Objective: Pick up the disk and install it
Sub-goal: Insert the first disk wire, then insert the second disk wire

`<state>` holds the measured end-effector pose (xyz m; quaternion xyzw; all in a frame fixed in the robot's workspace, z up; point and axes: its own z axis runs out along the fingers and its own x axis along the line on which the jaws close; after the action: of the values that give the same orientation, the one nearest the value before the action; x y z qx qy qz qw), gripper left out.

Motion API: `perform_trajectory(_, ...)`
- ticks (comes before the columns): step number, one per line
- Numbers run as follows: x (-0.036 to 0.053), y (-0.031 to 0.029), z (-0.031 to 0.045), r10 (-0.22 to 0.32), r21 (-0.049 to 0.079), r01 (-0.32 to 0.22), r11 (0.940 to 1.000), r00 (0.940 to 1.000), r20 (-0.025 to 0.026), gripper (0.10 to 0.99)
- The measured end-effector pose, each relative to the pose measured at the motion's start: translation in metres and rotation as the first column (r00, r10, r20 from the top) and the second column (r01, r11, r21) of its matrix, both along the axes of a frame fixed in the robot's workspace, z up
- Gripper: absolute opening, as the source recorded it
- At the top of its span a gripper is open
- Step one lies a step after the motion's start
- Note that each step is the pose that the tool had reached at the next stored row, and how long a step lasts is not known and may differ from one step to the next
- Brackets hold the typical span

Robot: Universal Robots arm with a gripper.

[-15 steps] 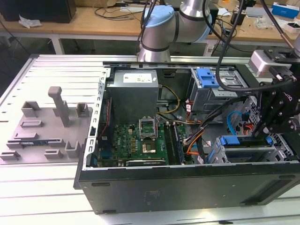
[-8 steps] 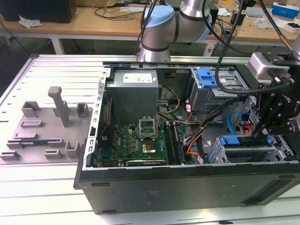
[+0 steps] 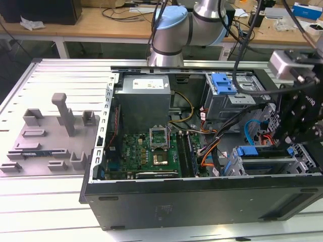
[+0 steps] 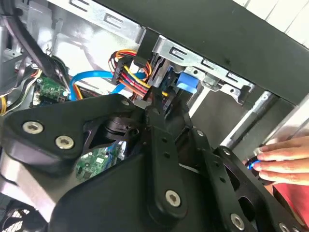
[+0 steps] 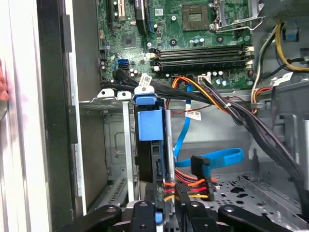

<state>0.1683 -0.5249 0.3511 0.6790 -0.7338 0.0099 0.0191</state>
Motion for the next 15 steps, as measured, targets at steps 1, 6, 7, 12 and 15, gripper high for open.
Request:
perform_trajectory(1,0.0001,0.0017,0.0055,0.000,0.000,0.000,1.0000,1.0000,0.0022,0.302)
perform_trajectory(6,0.0000,0.0077,0.0253,0.000,-0.002,0.000,1.0000,0.9999,0.0106,0.302)
perform_trajectory(7,0.0000,0.0077,0.0253,0.000,-0.002,0.000,1.0000,0.9999,0.0106,0.302)
perform_trajectory(12,0.0000,0.0078,0.0254,0.000,-0.004,0.000,1.0000,0.9999,0.0107,0.302)
perform_trajectory(15,0.0000,0.0078,0.0254,0.000,-0.005,0.000,1.0000,0.9999,0.0107,0.302)
